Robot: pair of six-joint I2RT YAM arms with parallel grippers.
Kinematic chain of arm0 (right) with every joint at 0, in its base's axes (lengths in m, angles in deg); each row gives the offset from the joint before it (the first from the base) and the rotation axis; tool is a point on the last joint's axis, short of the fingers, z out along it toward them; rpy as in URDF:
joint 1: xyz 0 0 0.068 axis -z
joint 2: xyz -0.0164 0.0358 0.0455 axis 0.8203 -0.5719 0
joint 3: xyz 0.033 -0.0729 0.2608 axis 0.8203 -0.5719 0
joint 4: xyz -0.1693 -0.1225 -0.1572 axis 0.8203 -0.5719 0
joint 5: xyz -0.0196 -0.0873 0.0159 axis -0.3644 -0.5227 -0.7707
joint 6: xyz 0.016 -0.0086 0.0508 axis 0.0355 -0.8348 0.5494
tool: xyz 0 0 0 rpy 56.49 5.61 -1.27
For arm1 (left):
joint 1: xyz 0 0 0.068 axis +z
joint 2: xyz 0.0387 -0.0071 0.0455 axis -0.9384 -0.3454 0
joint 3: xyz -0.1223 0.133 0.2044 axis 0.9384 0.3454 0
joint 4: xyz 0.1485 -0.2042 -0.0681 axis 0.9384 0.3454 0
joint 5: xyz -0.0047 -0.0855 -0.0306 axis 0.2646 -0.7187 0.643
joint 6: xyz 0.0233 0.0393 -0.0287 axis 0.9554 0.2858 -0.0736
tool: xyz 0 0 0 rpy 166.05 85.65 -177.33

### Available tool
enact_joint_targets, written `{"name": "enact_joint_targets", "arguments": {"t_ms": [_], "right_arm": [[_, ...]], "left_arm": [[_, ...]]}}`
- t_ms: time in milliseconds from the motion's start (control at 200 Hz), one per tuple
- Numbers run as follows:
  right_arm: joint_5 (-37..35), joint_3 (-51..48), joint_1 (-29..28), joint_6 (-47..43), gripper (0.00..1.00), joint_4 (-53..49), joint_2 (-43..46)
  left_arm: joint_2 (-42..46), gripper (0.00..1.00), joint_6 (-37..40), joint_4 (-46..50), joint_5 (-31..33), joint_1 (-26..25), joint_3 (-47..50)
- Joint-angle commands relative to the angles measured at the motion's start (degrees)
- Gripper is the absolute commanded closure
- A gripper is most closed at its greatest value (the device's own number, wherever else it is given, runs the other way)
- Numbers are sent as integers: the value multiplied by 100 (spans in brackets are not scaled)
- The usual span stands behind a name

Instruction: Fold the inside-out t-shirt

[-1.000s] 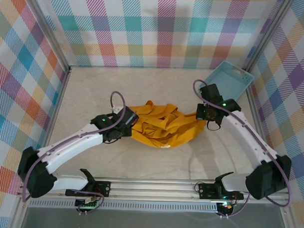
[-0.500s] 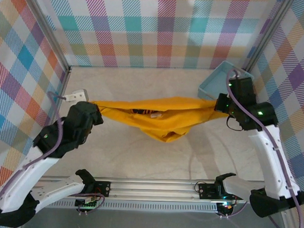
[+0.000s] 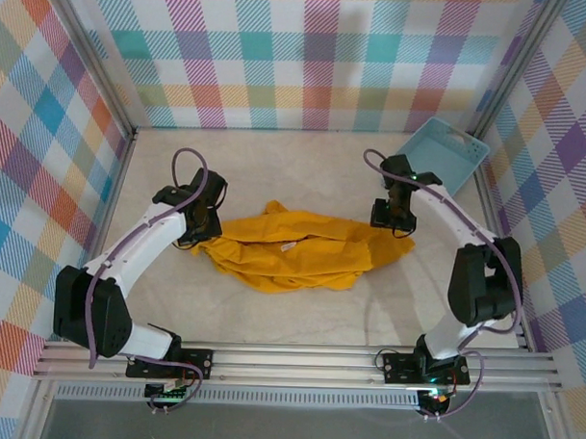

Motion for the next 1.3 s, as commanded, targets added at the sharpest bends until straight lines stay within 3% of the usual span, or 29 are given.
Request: {"name": "enact_joint_targets", "arguments": {"t_ms": [0,175,505,585,675,800,950,1095,1295], "right_arm": [[489,-295,-45,-138,45,268,622],[1427,-843,-92,-23,44,706,575],[1440,-555,-113,-4,49,1079,-433],[1446,-419,-110,-21,57,1065,-682],[1299,-343,-114,-39,77,987,-731],[935,-352,-115,-40,100,766,-98],[278,-98,-113,-132,100,320,1250],[122,567,-104,-317,100,66,2540],[903,1875,-106,-354,100,49,3596]], "left_arm": [[-35,100,141,-64,-169,17,-116],[-74,100,127,-150,-167,11,-54],[58,100,120,-165,-154,11,-32],[155,100,120,-166,-139,14,-9],[322,100,97,-124,-96,19,-43],[705,100,107,-24,-25,19,-250],[1498,100,174,54,69,41,-746],[2276,100,205,3,23,55,-1564],[2892,100,202,-266,-618,55,-2885]]}}
